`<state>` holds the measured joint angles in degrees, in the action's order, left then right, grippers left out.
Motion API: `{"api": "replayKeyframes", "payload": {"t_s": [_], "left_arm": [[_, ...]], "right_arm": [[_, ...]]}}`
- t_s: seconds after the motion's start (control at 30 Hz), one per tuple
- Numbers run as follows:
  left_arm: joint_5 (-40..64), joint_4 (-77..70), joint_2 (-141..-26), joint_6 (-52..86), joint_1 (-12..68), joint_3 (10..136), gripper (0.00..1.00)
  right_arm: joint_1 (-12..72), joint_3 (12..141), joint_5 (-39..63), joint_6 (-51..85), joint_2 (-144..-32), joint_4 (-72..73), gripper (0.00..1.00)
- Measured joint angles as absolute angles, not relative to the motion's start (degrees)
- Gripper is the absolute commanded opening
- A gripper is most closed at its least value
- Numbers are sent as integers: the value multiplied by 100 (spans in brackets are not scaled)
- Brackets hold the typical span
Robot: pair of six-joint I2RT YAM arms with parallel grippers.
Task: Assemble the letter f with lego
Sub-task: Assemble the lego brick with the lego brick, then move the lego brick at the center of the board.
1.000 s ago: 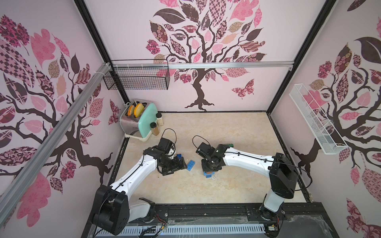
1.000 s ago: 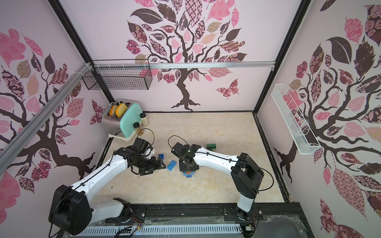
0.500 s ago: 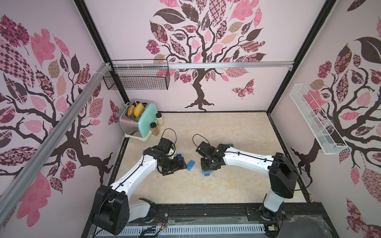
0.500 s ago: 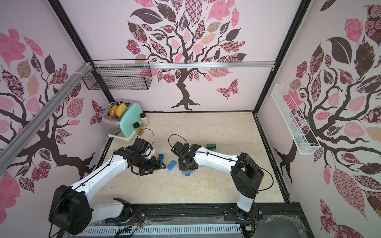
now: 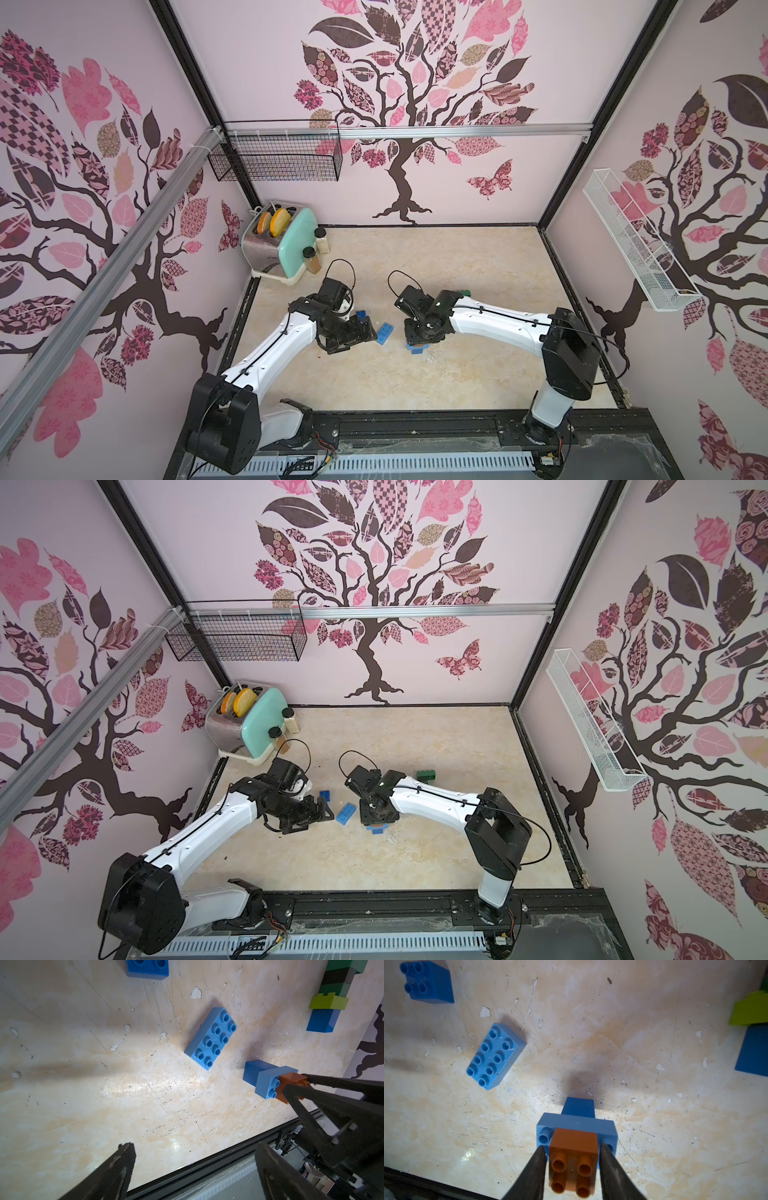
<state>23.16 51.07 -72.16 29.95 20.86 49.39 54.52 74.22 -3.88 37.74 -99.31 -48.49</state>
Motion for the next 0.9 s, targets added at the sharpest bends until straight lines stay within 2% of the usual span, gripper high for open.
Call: {"api": "replayKeyframes", "payload": {"t_s": [0.17, 0.23, 0.4, 0.53, 0.7, 0.9], "left_arm": [[2311, 5109, -7216, 2995, 1968, 4939, 94], [2287, 5109, -7229, 3004, 1839, 4939, 94], [2198, 4897, -7590, 3232, 1455, 4998, 95], [2272, 4497, -8278, 3454, 1282, 5277, 95], [2429, 3841, -8982, 3763, 1208, 5529, 95], [2499, 3280, -9297, 4154, 1208, 5535, 95]], "right_arm": [[5452, 7555, -390, 3712, -9924, -4936, 49], [5452, 7662, -397, 3695, -9898, -4989, 54], [5402, 8071, -410, 3548, -9703, -5199, 83], [5290, 8353, -329, 3406, -9533, -5319, 99], [4875, 8348, -95, 3236, -9279, -5430, 99], [4447, 8169, 67, 3131, -8949, -5500, 99]]}}
